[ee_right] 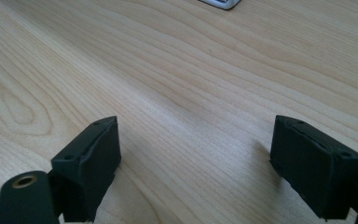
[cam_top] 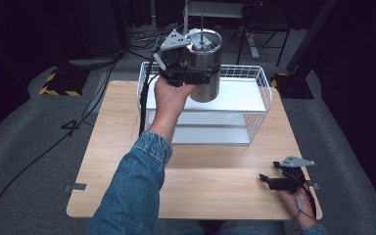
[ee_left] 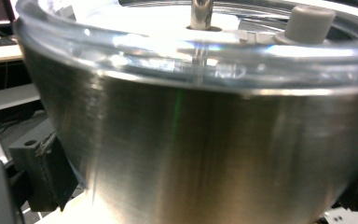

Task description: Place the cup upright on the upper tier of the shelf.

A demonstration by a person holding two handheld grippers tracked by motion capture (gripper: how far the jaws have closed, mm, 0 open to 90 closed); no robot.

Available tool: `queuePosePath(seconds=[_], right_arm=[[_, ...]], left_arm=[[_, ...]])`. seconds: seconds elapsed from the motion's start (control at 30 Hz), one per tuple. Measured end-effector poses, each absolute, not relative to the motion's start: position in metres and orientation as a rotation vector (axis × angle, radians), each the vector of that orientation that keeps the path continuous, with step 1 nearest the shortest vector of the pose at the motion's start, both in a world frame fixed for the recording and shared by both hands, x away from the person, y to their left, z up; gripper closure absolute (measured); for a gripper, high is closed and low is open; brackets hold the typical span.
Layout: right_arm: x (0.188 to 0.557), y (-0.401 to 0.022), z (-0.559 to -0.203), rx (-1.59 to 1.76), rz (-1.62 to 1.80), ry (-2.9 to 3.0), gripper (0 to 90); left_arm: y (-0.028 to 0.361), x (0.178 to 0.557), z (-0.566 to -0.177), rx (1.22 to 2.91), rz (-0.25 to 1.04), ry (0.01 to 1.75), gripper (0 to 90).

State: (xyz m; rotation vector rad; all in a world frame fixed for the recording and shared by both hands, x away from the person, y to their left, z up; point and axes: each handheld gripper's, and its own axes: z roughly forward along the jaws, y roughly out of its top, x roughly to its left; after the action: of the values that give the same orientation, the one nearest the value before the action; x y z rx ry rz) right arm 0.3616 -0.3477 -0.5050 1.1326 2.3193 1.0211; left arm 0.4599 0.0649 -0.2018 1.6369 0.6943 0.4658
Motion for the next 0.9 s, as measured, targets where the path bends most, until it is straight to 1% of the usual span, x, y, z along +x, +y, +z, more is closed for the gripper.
queuePosePath(seconds=[0.3,0.67,0.9], right_arm=[[0.361,-0.348,-0.505,1.133,1.023,2.319,16.7],[0.362,-0.348,-0.505,1.129,1.023,2.319,16.9],[0.361,-0.348,-0.505,1.13,1.023,2.319,16.9]], left_arm=[[0.057,0.486,-0.208,1.633,0.495,0.774,3.6],[0.051,0.496,-0.212,1.619,0.516,0.83,3.6],[0.047,0.502,-0.217,1.668,0.525,0.85,3.5]])
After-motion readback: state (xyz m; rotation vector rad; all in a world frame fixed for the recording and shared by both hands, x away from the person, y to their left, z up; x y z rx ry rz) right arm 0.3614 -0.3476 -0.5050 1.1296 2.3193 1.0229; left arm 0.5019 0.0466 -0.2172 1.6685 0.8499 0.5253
